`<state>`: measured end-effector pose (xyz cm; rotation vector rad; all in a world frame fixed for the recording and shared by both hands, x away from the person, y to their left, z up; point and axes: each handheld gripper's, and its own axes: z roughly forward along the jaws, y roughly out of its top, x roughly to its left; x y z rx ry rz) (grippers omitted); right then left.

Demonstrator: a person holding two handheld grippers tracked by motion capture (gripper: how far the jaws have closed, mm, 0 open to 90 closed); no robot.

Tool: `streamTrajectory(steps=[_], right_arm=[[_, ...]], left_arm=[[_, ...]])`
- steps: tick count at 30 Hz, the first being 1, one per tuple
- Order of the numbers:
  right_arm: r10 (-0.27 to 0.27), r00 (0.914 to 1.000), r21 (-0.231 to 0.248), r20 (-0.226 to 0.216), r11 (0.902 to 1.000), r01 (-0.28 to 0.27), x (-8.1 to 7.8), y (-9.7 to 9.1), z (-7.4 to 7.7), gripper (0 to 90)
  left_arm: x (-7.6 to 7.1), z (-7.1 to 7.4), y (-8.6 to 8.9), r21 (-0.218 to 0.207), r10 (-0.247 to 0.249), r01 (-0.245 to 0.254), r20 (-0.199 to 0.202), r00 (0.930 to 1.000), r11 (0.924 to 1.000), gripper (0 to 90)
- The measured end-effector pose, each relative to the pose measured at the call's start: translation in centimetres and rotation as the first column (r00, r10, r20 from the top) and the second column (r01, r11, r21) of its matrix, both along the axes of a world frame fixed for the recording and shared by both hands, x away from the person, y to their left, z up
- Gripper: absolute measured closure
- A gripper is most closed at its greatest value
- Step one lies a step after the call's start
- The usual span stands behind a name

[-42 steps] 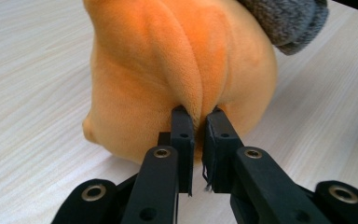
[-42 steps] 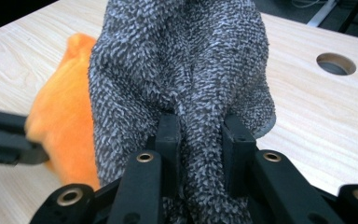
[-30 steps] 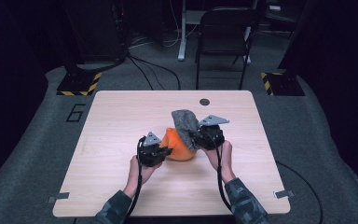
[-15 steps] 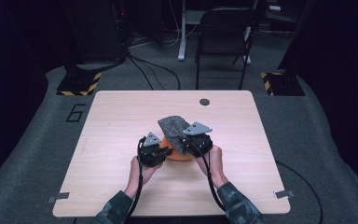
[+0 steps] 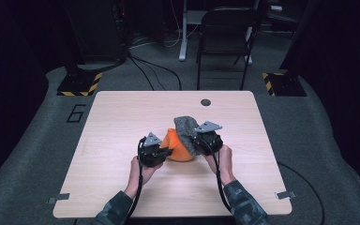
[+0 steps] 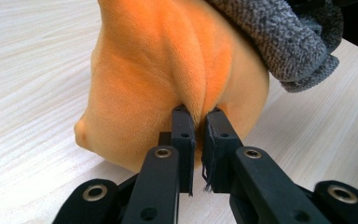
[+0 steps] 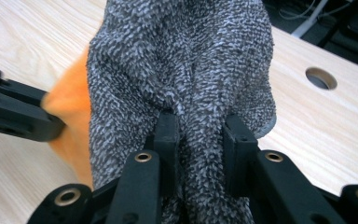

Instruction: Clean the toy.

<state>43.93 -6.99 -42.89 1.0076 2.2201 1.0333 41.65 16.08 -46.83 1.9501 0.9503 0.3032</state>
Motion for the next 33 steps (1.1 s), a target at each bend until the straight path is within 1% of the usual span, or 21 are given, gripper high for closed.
streamTrajectory(steps=[1,3,4,5,6,8,9,11,12,13,14,15,16,19,23,25,26,27,28,30,33], right_arm=[[-0.022,0.9996,-0.001,-0.017,0.9998,0.022,0.2,-0.4,-0.3,70.9],[-0.025,0.9994,-0.003,-0.023,0.9997,0.025,0.4,-0.6,-0.5,70.9],[-0.04,0.9986,0.004,-0.033,0.9992,0.04,0.6,-0.8,-0.7,70.9],[-0.064,0.996,0.007,-0.062,0.9979,0.065,0.9,-1.2,-1.1,70.9],[-0.064,0.996,0.007,-0.062,0.9979,0.065,0.9,-1.2,-1.1,70.9],[-0.076,0.9924,0.011,-0.097,0.9969,0.077,1.4,-1.8,-1.7,70.9],[-0.092,0.9866,0.016,-0.135,0.9953,0.095,1.9,-2.3,-2.3,70.9],[-0.089,0.9857,0.005,-0.143,0.9958,0.091,2.2,-2.6,-2.6,70.9],[-0.103,0.9804,0.006,-0.168,0.9944,0.105,2.3,-2.8,-3.0,70.9],[-0.107,0.9741,-0.007,-0.199,0.9941,0.108,2.8,-3.2,-3.8,70.9],[-0.113,0.9709,-0.01,-0.211,0.9935,0.114,3.0,-3.4,-4.1,70.9],[-0.113,0.9709,-0.01,-0.211,0.9935,0.114,3.0,-3.4,-4.1,70.9],[-0.123,0.9656,-0.016,-0.229,0.9923,0.123,3.3,-3.6,-4.5,70.9],[-0.13,0.9658,-0.007,-0.224,0.9912,0.132,3.2,-3.6,-4.2,71.1],[-0.117,0.9787,0.037,-0.168,0.9914,0.125,2.5,-3.6,-2.3,71.2],[-0.099,0.9848,0.065,-0.143,0.9919,0.109,2.2,-3.7,-1.4,71.2],[-0.081,0.9898,0.101,-0.118,0.9906,0.093,1.7,-3.6,-0.2,71.2],[-0.071,0.9917,0.116,-0.107,0.9898,0.084,1.4,-3.5,0.3,71.2],[-0.071,0.9917,0.116,-0.107,0.9898,0.084,1.4,-3.5,0.3,71.2],[-0.039,0.9971,0.127,-0.064,0.9908,0.047,0.6,-2.8,1.6,71.1],[-0.018,0.9986,0.126,-0.051,0.9918,0.024,0.0,-2.0,2.1,71.0]], left_arm=[[0.0,0.0,0.0,0.002,0.0,0.0,0.002,1.0,1.0,83.8],[0.1,0.0,0.1,-0.001,0.0,0.0,0.0,1.0,1.0,83.8],[0.1,0.0,0.1,0.001,-0.002,0.002,0.003,1.0,1.0,83.8],[0.1,0.0,0.1,0.002,-0.002,0.002,0.004,1.0,1.0,83.7],[0.1,-0.1,0.2,0.002,-0.003,0.003,0.005,1.0,1.0,83.7],[0.1,-0.1,0.1,0.001,-0.004,0.004,0.008,1.0,1.0,83.6],[0.1,-0.1,0.1,-0.002,-0.003,0.003,0.005,1.0,1.0,83.6],[0.1,-0.1,0.1,-0.002,-0.003,0.003,0.006,1.0,1.0,83.6],[0.1,-0.1,0.1,-0.002,-0.004,0.004,0.006,1.0,1.0,83.6],[0.1,-0.1,0.1,0.003,-0.003,0.003,0.011,0.9999,1.0,83.6],[0.1,-0.1,0.1,0.003,-0.003,0.003,0.011,0.9999,1.0,83.6],[0.1,-0.1,0.2,0.002,-0.004,0.004,0.011,0.9999,1.0,83.6],[0.1,-0.1,0.2,0.001,-0.002,0.002,0.014,0.9999,1.0,83.5],[0.1,-0.1,0.2,0.002,-0.002,0.002,0.018,0.9998,1.0,83.4],[0.2,-0.1,0.3,-0.002,0.0,0.0,0.02,0.9998,1.0,83.4],[0.1,-0.1,0.3,-0.001,-0.003,0.003,0.022,0.9998,1.0,83.4],[0.1,-0.1,0.2,0.001,-0.004,0.004,0.024,0.9997,1.0,83.3],[0.1,-0.1,0.1,0.002,-0.008,0.008,0.026,0.9996,1.0,83.3],[0.0,-0.1,0.0,0.005,-0.008,0.008,0.029,0.9995,1.0,83.3],[0.0,-0.1,-0.1,0.003,-0.011,0.011,0.031,0.9995,0.9999,83.3],[-0.1,0.0,-0.2,0.01,-0.015,0.014,0.037,0.9992,0.9998,83.2]])
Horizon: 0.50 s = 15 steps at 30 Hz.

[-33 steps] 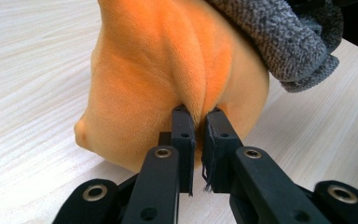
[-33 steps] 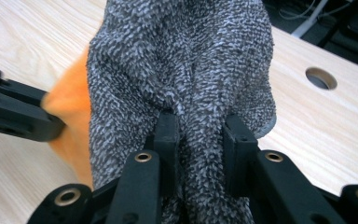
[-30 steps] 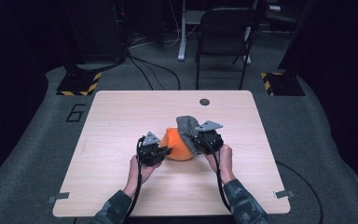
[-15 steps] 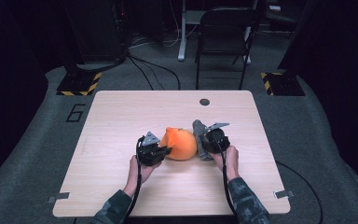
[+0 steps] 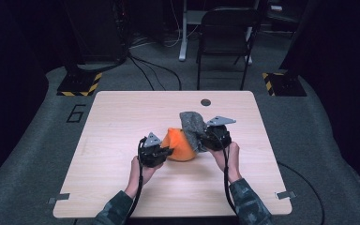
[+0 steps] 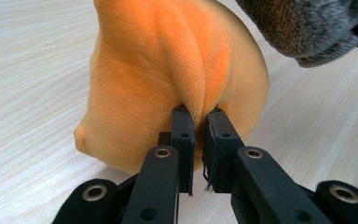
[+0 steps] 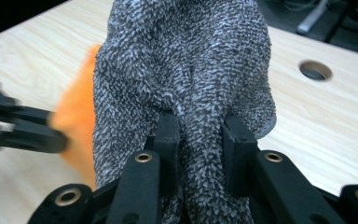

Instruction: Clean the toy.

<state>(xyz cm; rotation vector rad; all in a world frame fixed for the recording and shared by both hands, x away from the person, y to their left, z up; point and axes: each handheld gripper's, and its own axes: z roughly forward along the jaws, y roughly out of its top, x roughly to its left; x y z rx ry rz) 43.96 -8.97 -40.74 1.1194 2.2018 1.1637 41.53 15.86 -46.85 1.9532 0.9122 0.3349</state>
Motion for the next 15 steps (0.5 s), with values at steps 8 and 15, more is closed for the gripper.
streamTrajectory(steps=[8,15], right_arm=[[0.083,0.9954,-0.107,0.049,0.9912,-0.077,-1.6,3.9,0.2,70.5],[0.066,0.995,-0.199,0.075,0.9787,-0.05,-1.6,5.1,-0.9,70.9]], left_arm=[[-0.3,0.1,-0.5,0.003,-0.005,0.005,0.007,1.0,1.0,83.2],[-0.3,0.0,-0.6,0.017,-0.01,0.01,0.013,0.9999,0.9998,83.3]])
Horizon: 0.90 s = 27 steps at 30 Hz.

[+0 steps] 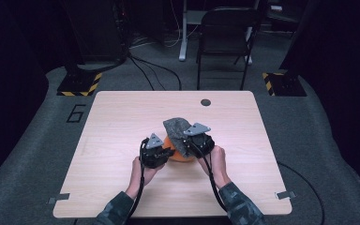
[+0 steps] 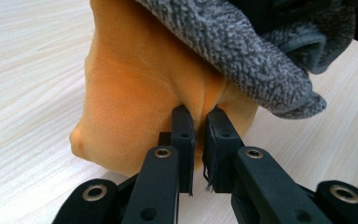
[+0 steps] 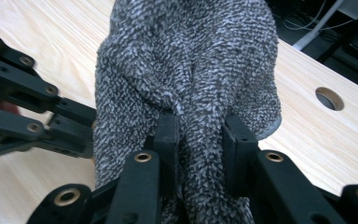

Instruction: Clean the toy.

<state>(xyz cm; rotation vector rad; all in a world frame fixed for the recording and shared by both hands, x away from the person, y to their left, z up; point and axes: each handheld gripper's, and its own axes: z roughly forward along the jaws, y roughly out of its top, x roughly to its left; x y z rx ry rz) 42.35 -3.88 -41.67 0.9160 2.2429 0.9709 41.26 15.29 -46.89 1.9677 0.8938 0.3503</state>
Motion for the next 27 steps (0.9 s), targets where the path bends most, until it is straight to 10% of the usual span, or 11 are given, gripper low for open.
streamTrajectory(steps=[27], right_arm=[[-0.078,0.9937,0.003,-0.081,0.9969,0.078,2.3,-3.7,-1.9,71.0]], left_arm=[[0.4,-0.2,0.4,-0.011,0.002,-0.002,-0.009,1.0,0.9999,83.2]])
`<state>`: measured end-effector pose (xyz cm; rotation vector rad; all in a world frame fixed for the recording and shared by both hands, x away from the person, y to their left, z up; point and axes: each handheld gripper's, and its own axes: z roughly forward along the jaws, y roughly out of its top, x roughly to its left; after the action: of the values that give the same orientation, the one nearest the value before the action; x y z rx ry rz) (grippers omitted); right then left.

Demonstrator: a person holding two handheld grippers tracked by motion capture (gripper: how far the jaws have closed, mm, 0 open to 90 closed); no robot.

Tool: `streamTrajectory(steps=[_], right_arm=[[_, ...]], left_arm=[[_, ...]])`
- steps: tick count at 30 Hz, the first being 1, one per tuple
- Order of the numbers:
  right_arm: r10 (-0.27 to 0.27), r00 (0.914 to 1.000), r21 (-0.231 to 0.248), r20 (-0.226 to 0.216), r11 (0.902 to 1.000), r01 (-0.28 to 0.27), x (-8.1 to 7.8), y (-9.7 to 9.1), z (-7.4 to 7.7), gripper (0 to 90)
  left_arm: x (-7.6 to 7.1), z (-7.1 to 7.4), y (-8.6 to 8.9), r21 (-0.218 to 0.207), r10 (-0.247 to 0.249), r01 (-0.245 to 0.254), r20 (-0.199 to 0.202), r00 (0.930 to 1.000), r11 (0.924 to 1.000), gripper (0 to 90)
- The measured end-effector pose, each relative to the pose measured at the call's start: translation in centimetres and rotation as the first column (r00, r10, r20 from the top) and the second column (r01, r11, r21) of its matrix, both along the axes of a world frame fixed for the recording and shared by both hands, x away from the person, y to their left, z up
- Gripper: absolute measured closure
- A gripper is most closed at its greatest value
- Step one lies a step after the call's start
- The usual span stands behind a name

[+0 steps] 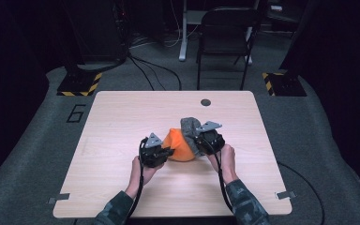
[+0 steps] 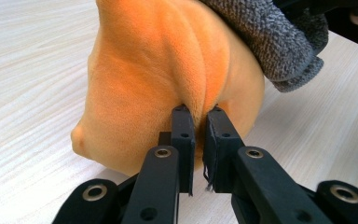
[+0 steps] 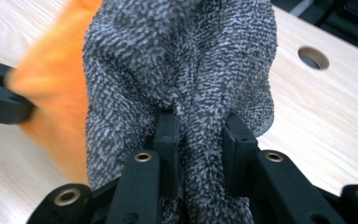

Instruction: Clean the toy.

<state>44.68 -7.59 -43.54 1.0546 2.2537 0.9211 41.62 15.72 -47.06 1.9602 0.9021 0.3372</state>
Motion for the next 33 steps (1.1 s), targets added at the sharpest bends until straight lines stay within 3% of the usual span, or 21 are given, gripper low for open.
streamTrajectory(steps=[3,5,13,15,19,21,27,29,33], right_arm=[[-0.039,0.9982,0.001,-0.045,0.9992,0.039,0.8,-1.0,-1.1,71.1],[-0.043,0.9969,0.027,-0.066,0.9986,0.045,1.1,-1.5,-1.7,71.1],[-0.068,0.9895,0.007,-0.128,0.9976,0.069,2.1,-2.3,-3.3,71.3],[-0.07,0.9851,0.028,-0.157,0.9968,0.075,2.3,-2.5,-3.9,71.3],[-0.07,0.9818,0.007,-0.176,0.9973,0.073,2.5,-2.4,-4.4,71.2],[-0.081,0.9768,-0.03,-0.198,0.9966,0.077,2.7,-2.3,-5.2,71.1],[-0.068,0.9791,-0.077,-0.192,0.9955,0.054,2.8,-1.8,-5.7,71.2],[-0.075,0.977,-0.074,-0.199,0.9954,0.062,2.8,-1.9,-5.5,71.2],[-0.101,0.983,-0.038,-0.154,0.9946,0.096,2.4,-2.7,-3.7,71.5]], left_arm=[[0.0,0.0,0.1,0.001,-0.001,0.001,-0.001,1.0,1.0,83.2],[0.0,-0.1,0.0,-0.005,0.003,-0.003,-0.005,1.0,1.0,83.2],[0.0,-0.1,0.1,-0.001,-0.001,0.001,-0.002,1.0,1.0,83.1],[0.1,-0.1,0.2,0.001,-0.008,0.008,-0.01,0.9999,1.0,83.1],[0.1,-0.1,0.2,0.002,-0.004,0.004,-0.002,1.0,1.0,83.1],[0.1,-0.1,0.2,0.005,-0.007,0.007,-0.005,1.0,1.0,83.1],[0.1,-0.2,0.3,-0.006,0.0,0.0,-0.003,1.0,1.0,83.0],[0.1,-0.2,0.3,-0.011,0.006,-0.006,-0.007,1.0,0.9999,83.0],[0.2,-0.2,0.5,-0.008,0.011,-0.011,-0.006,0.9999,0.9999,82.9]])
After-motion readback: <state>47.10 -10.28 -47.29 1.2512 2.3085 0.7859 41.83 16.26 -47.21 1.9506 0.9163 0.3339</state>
